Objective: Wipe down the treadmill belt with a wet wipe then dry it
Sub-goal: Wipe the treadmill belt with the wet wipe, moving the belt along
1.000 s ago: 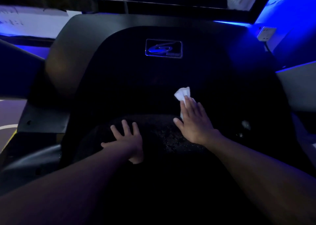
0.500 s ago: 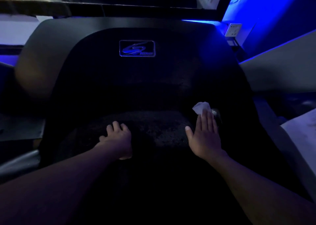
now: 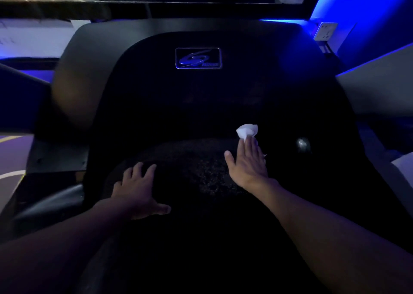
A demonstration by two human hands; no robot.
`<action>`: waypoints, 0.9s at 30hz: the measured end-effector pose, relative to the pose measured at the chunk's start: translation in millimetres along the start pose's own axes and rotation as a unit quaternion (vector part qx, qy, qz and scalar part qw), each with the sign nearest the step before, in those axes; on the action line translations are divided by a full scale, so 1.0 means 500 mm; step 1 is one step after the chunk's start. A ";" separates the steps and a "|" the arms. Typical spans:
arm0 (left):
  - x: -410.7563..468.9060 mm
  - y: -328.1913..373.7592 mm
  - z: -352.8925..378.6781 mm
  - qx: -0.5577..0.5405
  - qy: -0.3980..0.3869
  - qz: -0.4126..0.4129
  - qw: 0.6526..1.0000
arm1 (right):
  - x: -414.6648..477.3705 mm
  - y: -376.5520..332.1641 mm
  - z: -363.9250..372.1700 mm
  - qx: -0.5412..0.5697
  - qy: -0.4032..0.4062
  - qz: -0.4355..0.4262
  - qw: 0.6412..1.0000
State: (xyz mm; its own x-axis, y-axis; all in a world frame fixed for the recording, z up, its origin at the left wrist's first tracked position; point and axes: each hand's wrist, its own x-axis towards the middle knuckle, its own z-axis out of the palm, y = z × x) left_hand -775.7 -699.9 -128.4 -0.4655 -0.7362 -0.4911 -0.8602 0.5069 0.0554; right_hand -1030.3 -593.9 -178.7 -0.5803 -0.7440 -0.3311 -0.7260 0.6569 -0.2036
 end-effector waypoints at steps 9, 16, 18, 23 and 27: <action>-0.032 -0.073 0.017 0.023 0.025 0.025 0.999 | -0.020 -0.166 0.045 -0.019 -0.005 -0.070 0.997; -0.041 -0.155 0.028 -0.063 0.017 0.122 0.990 | -0.049 -0.402 0.091 0.015 -0.072 -0.247 0.966; -0.047 -0.175 0.041 -0.064 0.002 0.184 0.981 | -0.061 -0.460 0.104 0.035 -0.106 -0.270 0.956; -0.055 -0.154 0.049 -0.113 -0.078 0.099 0.986 | -0.062 -0.443 0.095 0.020 -0.139 -0.336 0.931; -0.058 -0.096 0.039 -0.087 -0.070 0.042 0.993 | -0.051 -0.398 0.078 -0.048 -0.113 -0.370 0.921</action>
State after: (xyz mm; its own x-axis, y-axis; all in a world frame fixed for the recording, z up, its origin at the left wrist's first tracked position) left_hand -716.9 -694.2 -133.5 -0.5139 -0.6189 -0.5940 -0.8483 0.4695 0.2448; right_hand -856.6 -700.9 -165.7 0.1691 -0.9322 -0.3199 -0.9277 -0.0410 -0.3710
